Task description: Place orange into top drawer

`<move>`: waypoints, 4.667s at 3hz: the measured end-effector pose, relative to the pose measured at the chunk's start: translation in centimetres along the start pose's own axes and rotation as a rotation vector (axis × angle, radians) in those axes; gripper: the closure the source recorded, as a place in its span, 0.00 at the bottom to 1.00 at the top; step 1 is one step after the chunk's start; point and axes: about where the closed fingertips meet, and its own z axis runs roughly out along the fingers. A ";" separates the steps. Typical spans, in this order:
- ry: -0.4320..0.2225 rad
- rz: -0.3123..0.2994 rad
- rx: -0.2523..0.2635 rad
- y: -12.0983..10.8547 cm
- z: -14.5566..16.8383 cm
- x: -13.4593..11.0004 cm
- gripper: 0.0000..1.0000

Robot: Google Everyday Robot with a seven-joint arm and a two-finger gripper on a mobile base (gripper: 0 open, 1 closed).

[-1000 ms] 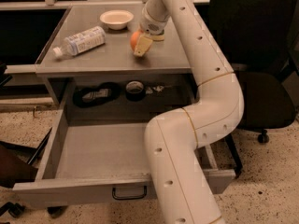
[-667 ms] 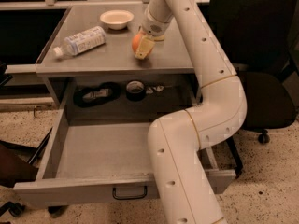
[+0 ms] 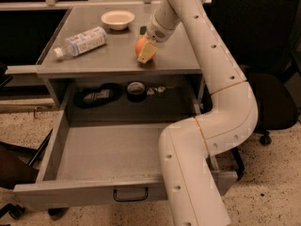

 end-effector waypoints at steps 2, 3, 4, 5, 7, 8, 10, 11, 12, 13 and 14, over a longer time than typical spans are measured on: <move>0.031 -0.002 0.041 -0.7 -2.8 -3.7 1.00; 0.068 -0.024 0.098 -0.5 -7.5 -7.2 1.00; 0.093 0.018 0.094 0.8 -10.0 -6.2 1.00; 0.075 0.132 0.067 2.9 -10.0 -1.5 1.00; -0.023 0.141 0.124 2.0 -9.2 -2.9 1.00; -0.008 0.152 0.068 2.8 -9.8 -2.4 1.00; 0.020 0.256 0.165 7.9 -21.7 -2.0 1.00; -0.022 0.316 0.209 10.5 -24.5 -2.7 1.00; -0.044 0.316 0.221 9.9 -24.3 -3.2 1.00; -0.023 0.361 0.169 10.0 -22.7 -2.2 1.00; 0.017 0.441 0.094 12.7 -21.0 -0.8 1.00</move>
Offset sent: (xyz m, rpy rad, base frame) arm -0.0067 0.0327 0.1738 -0.0901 -0.1277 -0.0642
